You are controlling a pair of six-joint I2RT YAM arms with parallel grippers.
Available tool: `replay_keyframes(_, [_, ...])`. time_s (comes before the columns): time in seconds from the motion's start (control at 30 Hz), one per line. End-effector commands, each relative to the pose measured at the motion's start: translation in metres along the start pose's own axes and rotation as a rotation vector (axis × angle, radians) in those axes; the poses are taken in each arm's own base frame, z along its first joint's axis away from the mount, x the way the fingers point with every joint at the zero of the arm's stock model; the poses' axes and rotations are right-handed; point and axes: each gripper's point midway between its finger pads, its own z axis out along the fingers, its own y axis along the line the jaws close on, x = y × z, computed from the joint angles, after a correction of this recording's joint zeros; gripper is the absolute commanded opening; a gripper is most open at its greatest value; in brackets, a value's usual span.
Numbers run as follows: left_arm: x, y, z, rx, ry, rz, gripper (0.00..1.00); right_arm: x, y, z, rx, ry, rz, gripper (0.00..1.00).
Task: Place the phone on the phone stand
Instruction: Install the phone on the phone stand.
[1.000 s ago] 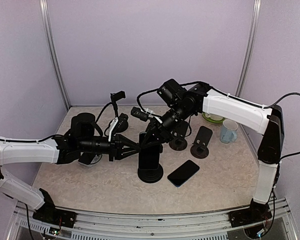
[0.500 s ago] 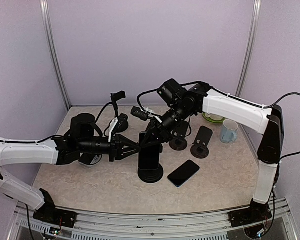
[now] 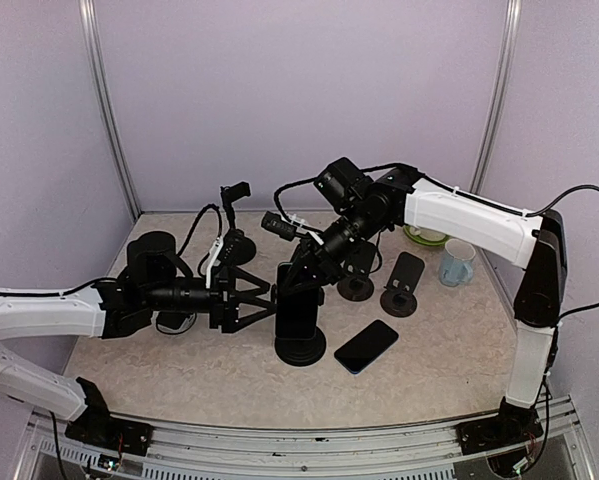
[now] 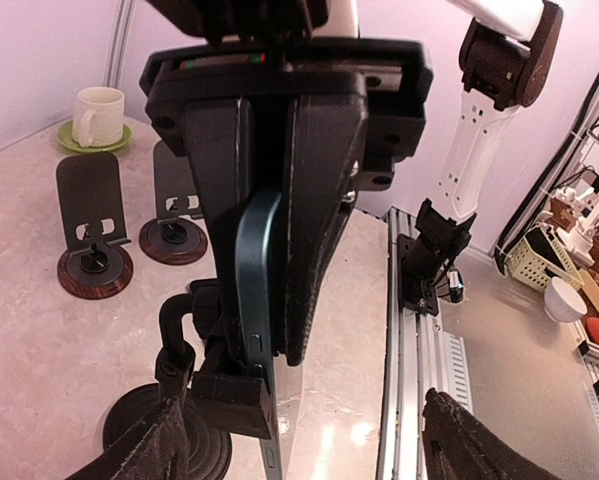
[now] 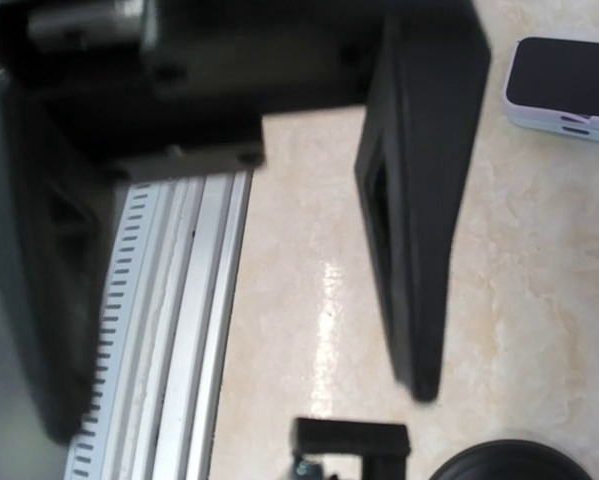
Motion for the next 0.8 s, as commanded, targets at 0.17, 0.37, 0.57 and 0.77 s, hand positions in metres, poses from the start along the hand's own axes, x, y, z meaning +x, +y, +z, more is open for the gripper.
replay_keyframes(0.17, [-0.021,0.008,-0.020,-0.021,-0.091,-0.013,0.85,0.071,-0.045,0.003,0.150,0.212,0.192,0.00])
replay_keyframes(0.37, [-0.011,0.012,-0.007,0.019,-0.059,-0.058,0.78,0.071,-0.045,0.003,0.152,0.216,0.190,0.00])
replay_keyframes(0.57, [-0.006,0.012,0.002,0.066,-0.040,-0.069,0.61,0.076,-0.046,0.004,0.160,0.225,0.190,0.00])
replay_keyframes(0.77, [-0.011,0.011,0.005,0.083,-0.046,-0.052,0.52,0.078,-0.046,0.005,0.157,0.230,0.194,0.00])
